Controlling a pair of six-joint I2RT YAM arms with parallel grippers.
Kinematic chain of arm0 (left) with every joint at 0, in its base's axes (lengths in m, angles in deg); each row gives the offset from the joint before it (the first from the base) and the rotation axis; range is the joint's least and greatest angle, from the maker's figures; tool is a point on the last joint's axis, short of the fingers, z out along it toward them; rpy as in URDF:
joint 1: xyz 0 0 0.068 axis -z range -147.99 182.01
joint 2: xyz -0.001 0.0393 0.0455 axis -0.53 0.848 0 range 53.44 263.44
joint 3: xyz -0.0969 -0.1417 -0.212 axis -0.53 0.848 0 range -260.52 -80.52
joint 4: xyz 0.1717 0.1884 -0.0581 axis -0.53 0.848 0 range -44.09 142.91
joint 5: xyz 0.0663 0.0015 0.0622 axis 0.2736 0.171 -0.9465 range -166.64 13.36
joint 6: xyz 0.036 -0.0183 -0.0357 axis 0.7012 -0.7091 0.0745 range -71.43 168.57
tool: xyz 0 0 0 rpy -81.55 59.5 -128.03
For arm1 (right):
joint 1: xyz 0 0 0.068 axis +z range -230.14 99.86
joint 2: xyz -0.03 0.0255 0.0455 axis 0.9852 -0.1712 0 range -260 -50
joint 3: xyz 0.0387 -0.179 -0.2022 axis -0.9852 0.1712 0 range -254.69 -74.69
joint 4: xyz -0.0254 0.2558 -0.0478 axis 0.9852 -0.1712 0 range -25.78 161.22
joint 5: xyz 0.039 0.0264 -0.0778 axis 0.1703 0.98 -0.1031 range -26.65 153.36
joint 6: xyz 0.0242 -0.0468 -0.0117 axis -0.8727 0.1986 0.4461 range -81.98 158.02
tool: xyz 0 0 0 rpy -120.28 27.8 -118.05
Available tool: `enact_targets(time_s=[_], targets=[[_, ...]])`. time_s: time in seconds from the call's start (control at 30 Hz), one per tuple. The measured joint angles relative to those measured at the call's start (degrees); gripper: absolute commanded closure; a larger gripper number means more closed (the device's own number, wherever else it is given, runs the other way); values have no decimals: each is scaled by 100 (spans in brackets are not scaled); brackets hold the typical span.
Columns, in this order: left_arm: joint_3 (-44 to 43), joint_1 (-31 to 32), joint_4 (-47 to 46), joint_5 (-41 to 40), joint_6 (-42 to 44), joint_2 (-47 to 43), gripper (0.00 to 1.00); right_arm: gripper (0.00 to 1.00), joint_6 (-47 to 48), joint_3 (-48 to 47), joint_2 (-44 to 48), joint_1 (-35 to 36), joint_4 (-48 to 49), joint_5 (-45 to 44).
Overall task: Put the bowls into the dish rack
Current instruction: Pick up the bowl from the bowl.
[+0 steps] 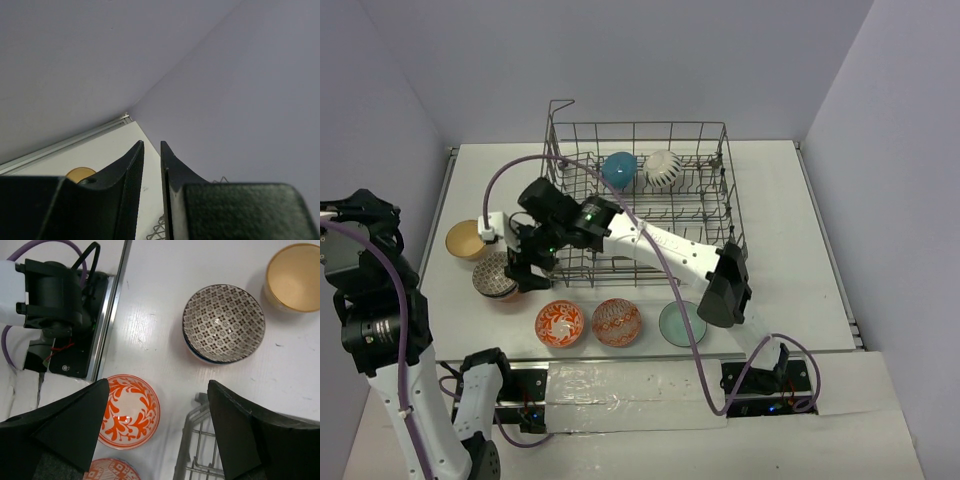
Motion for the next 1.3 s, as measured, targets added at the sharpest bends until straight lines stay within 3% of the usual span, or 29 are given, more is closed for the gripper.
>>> enact_targets(time_s=[0.33, 0.77, 1.3], targets=[[146, 103, -26, 192, 0, -76, 75, 16, 431, -2, -551, 625, -2, -404], [743, 424, -109, 223, 61, -238, 75, 12, 763, -553, -1325, 706, 693, -1071], [1163, 730, -236, -26, 199, -376, 76, 12, 798, -595, -1814, 715, 1335, -1189]])
